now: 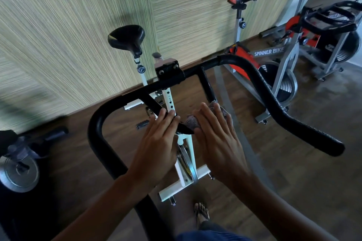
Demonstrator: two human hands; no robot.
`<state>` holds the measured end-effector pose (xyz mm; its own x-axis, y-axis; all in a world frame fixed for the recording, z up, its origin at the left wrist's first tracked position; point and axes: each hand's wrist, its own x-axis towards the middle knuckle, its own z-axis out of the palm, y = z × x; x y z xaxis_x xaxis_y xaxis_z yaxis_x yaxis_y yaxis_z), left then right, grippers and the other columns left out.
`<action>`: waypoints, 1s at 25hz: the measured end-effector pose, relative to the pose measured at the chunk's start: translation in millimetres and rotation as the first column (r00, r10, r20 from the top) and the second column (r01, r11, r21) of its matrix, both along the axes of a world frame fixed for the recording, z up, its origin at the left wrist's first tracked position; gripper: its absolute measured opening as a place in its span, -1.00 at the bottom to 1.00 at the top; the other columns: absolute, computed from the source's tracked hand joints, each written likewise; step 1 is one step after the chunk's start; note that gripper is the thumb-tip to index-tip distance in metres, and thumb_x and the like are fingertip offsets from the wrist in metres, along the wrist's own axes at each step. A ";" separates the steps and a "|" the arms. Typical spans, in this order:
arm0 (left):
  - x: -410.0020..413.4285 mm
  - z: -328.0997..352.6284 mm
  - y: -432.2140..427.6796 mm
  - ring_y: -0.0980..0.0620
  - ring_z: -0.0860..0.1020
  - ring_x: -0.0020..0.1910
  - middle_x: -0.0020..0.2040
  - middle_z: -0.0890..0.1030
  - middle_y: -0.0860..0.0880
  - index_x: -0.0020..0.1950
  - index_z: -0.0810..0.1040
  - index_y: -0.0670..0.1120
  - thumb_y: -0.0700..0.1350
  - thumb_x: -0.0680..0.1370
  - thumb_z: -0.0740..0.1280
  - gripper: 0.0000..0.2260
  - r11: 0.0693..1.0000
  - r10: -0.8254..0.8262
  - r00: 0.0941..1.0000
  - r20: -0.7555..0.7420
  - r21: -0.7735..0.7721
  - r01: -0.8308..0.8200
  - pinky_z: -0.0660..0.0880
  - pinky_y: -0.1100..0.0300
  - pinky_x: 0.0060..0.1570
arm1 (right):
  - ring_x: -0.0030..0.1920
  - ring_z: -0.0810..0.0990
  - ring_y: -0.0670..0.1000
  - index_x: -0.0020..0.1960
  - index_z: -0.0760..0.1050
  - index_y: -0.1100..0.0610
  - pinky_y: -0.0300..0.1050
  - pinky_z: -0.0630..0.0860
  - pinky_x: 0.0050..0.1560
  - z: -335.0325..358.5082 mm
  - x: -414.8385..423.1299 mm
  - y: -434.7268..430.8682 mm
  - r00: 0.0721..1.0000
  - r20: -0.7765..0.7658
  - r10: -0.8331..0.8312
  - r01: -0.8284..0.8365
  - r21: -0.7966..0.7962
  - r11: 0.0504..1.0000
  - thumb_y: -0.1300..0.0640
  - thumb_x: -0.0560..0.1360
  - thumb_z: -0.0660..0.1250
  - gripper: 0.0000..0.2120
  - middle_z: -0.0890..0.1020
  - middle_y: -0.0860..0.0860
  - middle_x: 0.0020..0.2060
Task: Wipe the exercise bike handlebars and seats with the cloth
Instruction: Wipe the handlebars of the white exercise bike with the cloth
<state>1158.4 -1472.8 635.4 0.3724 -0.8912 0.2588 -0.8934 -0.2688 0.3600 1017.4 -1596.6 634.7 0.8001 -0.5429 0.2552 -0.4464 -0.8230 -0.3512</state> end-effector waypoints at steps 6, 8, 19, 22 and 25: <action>-5.0 4.3 -10.5 -0.14 0.18 0.58 0.50 0.40 -0.19 0.45 0.45 -0.25 0.05 0.68 0.07 -0.51 0.999 0.029 0.998 -0.062 0.015 -0.028 0.17 -0.07 0.52 | 0.61 -0.04 0.04 0.56 0.28 0.13 0.00 0.03 0.58 -0.1 16.9 -28.3 0.990 0.086 -0.114 0.096 0.187 0.978 -0.06 0.70 -0.02 -0.49 0.10 -0.02 0.59; -5.5 3.9 -12.9 -0.13 0.16 0.58 0.49 0.41 -0.19 0.43 0.46 -0.25 0.06 0.68 0.05 -0.50 1.000 0.028 0.998 -0.060 0.013 -0.027 0.14 -0.04 0.52 | 0.62 -0.10 0.03 0.59 0.20 0.11 -0.08 -0.03 0.55 0.4 18.3 -32.2 0.996 0.029 -0.087 0.078 0.229 0.970 0.00 0.72 0.03 -0.53 0.03 -0.03 0.61; -2.4 0.7 -17.8 -0.18 0.33 0.51 0.38 0.53 -0.20 0.34 0.55 -0.26 0.02 0.65 0.11 -0.54 0.999 0.036 0.998 0.051 -0.017 -0.035 0.26 -0.13 0.47 | 0.62 -0.18 0.18 0.64 -0.10 0.10 0.04 -0.02 0.57 23.4 54.7 -74.9 0.990 -0.133 -0.045 0.082 0.290 0.954 0.08 0.73 -0.02 -0.47 -0.11 0.09 0.64; -2.7 0.7 -18.0 -0.18 0.37 0.48 0.34 0.57 -0.20 0.31 0.58 -0.25 0.02 0.63 0.12 -0.55 0.999 0.041 0.996 0.085 -0.033 -0.038 0.26 -0.13 0.45 | 0.62 -0.18 0.21 0.64 -0.09 0.10 0.09 0.02 0.56 21.1 62.6 -80.1 0.983 -0.176 -0.048 0.087 0.220 0.972 0.10 0.73 0.00 -0.47 -0.11 0.08 0.64; -1.7 -1.9 -18.9 -0.18 0.39 0.47 0.32 0.58 -0.20 0.29 0.59 -0.26 0.01 0.63 0.14 -0.56 0.997 0.042 0.993 0.111 -0.062 -0.036 0.25 -0.14 0.44 | 0.61 -0.21 0.22 0.64 -0.09 0.10 0.14 0.01 0.56 26.6 81.6 -96.1 0.982 -0.187 -0.008 0.052 0.229 0.972 0.13 0.73 0.02 -0.46 -0.13 0.08 0.64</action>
